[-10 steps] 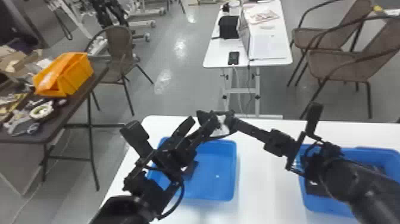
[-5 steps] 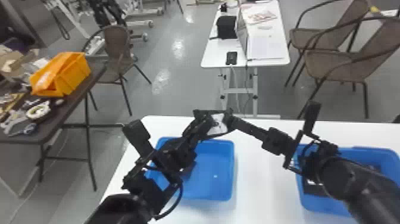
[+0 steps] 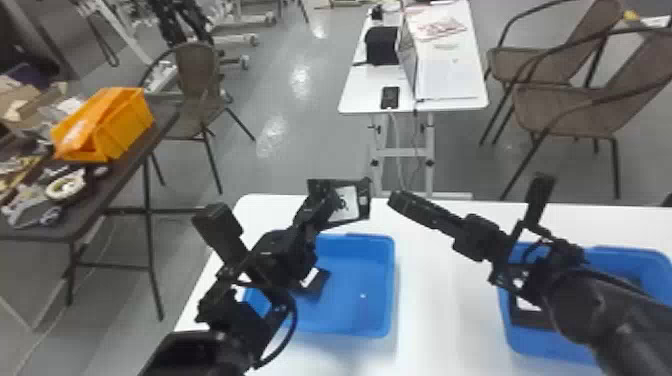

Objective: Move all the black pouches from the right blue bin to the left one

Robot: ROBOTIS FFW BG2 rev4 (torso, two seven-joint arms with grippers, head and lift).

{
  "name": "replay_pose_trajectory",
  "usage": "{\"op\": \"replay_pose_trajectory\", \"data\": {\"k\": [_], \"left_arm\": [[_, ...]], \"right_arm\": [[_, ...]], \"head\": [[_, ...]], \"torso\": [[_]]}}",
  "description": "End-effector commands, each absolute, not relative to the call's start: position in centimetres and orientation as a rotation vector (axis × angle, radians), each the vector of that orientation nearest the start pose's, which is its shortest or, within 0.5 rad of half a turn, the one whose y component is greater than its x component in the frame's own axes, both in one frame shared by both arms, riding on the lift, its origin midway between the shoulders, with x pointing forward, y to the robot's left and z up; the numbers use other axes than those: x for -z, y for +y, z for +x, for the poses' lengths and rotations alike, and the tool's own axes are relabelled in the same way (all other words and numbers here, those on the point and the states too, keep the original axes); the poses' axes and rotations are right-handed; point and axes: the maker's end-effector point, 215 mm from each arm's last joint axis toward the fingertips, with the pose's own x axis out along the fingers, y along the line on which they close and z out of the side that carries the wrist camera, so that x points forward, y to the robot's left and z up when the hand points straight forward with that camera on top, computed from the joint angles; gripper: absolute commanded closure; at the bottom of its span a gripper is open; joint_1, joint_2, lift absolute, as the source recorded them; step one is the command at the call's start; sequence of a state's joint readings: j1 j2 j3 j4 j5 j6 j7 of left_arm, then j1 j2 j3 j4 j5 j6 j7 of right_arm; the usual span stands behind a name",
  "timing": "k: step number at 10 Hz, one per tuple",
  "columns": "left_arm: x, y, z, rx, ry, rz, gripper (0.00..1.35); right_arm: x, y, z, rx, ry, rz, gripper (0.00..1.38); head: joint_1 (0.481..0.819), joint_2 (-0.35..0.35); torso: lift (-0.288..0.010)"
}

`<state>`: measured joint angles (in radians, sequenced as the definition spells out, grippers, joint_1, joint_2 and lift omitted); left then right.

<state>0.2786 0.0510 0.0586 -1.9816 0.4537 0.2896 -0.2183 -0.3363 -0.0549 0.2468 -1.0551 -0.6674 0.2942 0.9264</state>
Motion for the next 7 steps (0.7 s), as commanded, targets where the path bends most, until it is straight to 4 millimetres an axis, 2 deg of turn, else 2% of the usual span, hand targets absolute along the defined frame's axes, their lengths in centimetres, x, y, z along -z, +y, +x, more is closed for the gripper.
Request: {"op": "replay_pose_trajectory", "data": {"k": [1, 3, 5, 6, 7], "left_arm": [[34.4, 22.0, 50.7, 0.19, 0.12, -0.237, 1.22], [39.3, 25.0, 50.3, 0.109, 0.193, -0.039, 1.22], [43.2, 26.3, 49.7, 0.094, 0.261, 0.126, 1.22], [45.0, 26.6, 49.4, 0.094, 0.293, 0.203, 1.22], [46.9, 26.8, 49.1, 0.094, 0.334, 0.226, 1.22]], "right_arm": [[38.8, -0.9, 54.8, -1.003, 0.27, 0.608, 0.11], [41.8, -6.3, 54.2, -0.846, 0.281, 0.478, 0.29], [44.1, -10.3, 53.3, -0.707, 0.314, 0.358, 0.32], [44.8, -11.5, 52.6, -0.665, 0.337, 0.289, 0.32], [45.2, -11.8, 52.0, -0.657, 0.353, 0.251, 0.32]], "head": [[0.695, 0.221], [0.695, 0.212], [0.695, 0.195], [0.695, 0.181], [0.695, 0.168]], "torso": [[0.01], [0.01], [0.01], [0.01], [0.01]]}}
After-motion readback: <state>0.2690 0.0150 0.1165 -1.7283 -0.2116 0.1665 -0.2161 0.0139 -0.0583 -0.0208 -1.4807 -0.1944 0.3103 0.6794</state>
